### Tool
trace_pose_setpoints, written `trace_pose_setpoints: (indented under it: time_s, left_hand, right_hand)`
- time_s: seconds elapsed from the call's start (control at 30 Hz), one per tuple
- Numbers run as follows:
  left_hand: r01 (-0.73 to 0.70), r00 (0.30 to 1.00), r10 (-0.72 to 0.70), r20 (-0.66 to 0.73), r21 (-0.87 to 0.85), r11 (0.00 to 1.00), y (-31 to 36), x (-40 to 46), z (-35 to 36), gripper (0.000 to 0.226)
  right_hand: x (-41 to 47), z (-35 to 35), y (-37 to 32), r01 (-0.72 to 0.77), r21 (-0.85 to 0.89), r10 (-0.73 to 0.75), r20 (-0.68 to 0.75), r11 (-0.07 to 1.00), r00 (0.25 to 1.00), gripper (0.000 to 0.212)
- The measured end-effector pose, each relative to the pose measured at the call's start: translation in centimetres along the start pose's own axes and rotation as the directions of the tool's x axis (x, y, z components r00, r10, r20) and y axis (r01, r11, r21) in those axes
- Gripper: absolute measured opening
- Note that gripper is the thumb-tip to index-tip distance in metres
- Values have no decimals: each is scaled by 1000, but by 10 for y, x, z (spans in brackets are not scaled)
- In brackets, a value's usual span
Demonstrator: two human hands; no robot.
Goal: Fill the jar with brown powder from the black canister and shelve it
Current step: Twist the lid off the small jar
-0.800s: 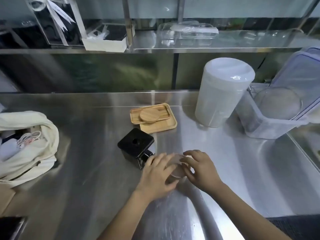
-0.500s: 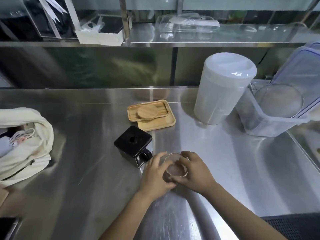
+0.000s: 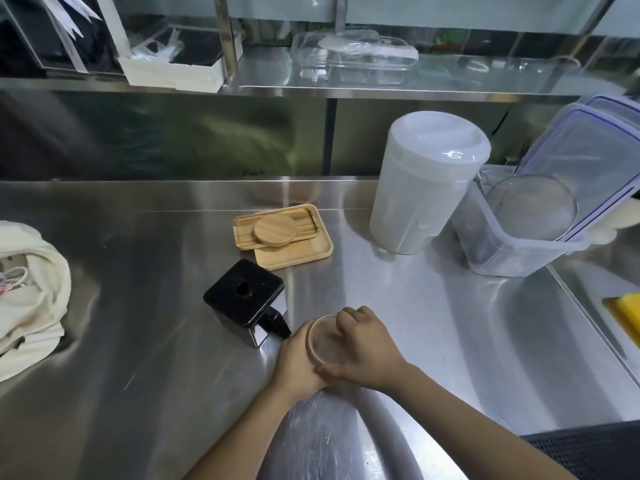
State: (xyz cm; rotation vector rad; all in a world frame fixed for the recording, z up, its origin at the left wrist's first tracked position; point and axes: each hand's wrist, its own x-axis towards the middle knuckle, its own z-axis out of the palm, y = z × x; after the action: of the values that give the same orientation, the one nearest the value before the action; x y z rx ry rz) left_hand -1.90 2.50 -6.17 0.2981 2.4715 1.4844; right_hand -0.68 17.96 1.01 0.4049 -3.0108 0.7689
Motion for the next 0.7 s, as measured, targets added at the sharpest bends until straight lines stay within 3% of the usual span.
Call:
trace_pose_setpoints:
  time_s: [0.23, 0.53, 0.63, 0.7]
  left_hand:
    - [28, 999, -35, -32, -184, 982, 2, 5, 9, 73]
    - [-22, 999, 16, -35, -178, 984, -2, 9, 8, 72]
    - [-7, 1000, 3, -18, -235, 972, -3, 10, 10, 73]
    - [-49, 999, 49, -6, -209, 977, -5, 10, 10, 59]
  right_hand:
    - [11, -7, 6, 89, -22, -86, 92, 996, 992, 49]
    - [19, -14, 8, 179, -59, -166, 180, 982, 970, 48]
    - [18, -19, 8, 188, -91, -164, 225, 978, 961, 53]
    - [12, -14, 6, 171, -185, -125, 237, 968, 963, 65]
